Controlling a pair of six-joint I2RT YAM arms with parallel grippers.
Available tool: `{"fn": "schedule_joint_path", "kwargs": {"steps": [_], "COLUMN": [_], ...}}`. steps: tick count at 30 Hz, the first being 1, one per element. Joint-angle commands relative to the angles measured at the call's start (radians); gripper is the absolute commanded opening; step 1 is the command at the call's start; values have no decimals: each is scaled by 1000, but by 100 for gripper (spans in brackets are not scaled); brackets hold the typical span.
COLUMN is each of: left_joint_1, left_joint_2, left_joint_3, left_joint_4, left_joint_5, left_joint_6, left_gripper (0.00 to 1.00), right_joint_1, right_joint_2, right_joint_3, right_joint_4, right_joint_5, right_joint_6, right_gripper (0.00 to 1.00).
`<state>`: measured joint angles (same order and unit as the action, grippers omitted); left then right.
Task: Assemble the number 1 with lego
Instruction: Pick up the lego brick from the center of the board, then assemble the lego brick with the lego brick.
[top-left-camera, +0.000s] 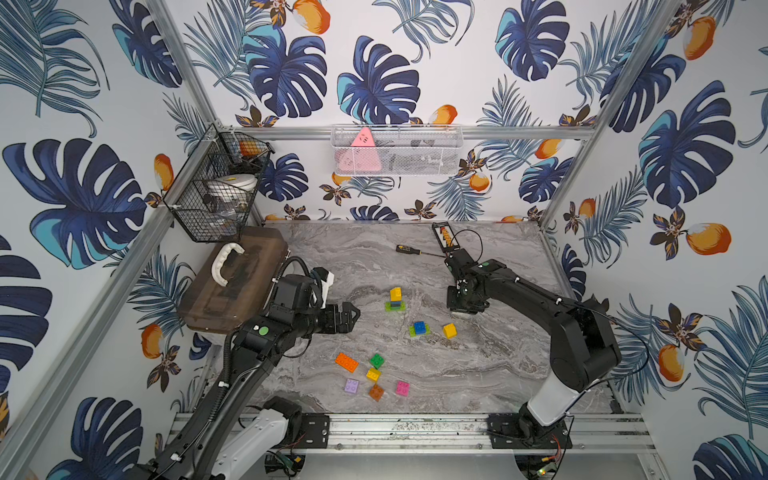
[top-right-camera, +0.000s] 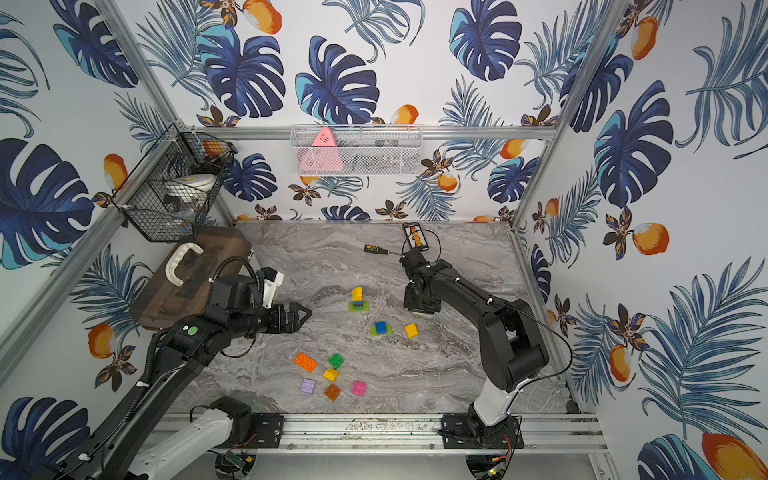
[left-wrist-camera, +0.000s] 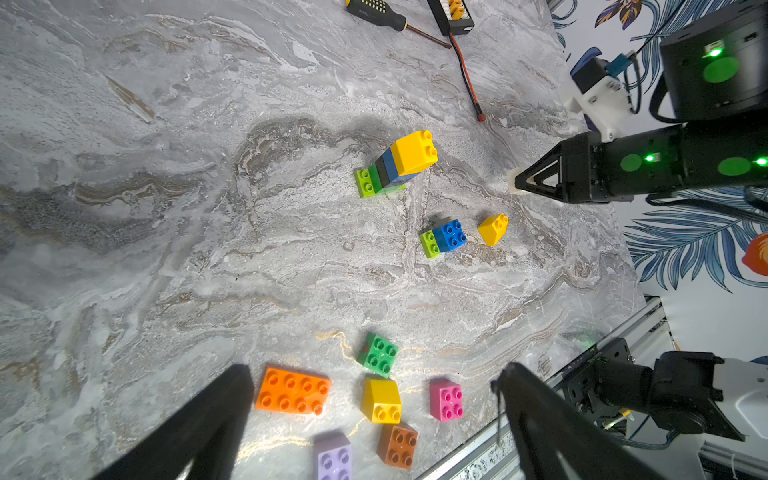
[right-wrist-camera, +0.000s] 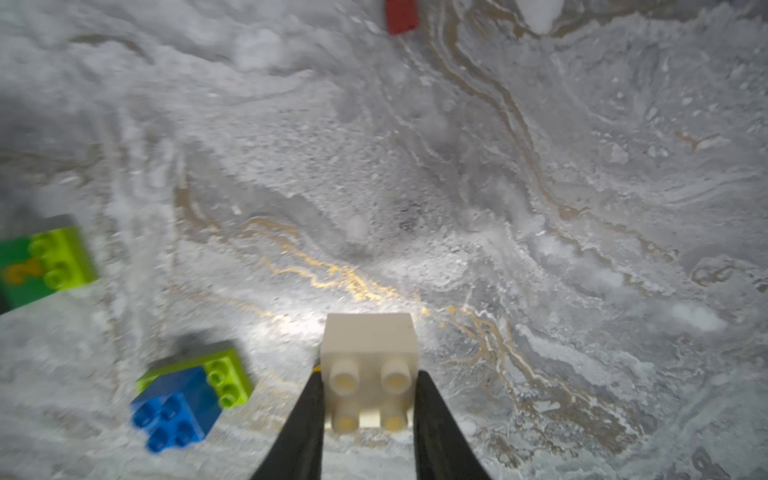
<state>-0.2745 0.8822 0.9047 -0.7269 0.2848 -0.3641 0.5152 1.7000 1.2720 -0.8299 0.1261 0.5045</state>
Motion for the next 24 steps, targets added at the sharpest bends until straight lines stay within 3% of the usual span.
{"fn": "schedule_joint_path", "kwargs": {"steps": [1,3,9,24], "left_joint_1": [2,1,1,1], "left_joint_2": [-7,-12,-25,-28], "left_joint_3": [5,5,5,4], "left_joint_4": [0,-1,-2,-3], "left_joint_5": [4,2,-6,-12], "left_joint_6": [8,9,5,5], "left_gripper": [99,99,99,99], "right_joint_1": [54,134,235,296], "right_joint_2": [-17,-18,19,75], "right_joint_3": [56,91,141,78], "right_joint_4": [-74,-87,-94,0], "right_joint_5": [25,30,22,-20], "right_joint_6": [-10,-12,16,5], "right_gripper": [24,24,23,13]}}
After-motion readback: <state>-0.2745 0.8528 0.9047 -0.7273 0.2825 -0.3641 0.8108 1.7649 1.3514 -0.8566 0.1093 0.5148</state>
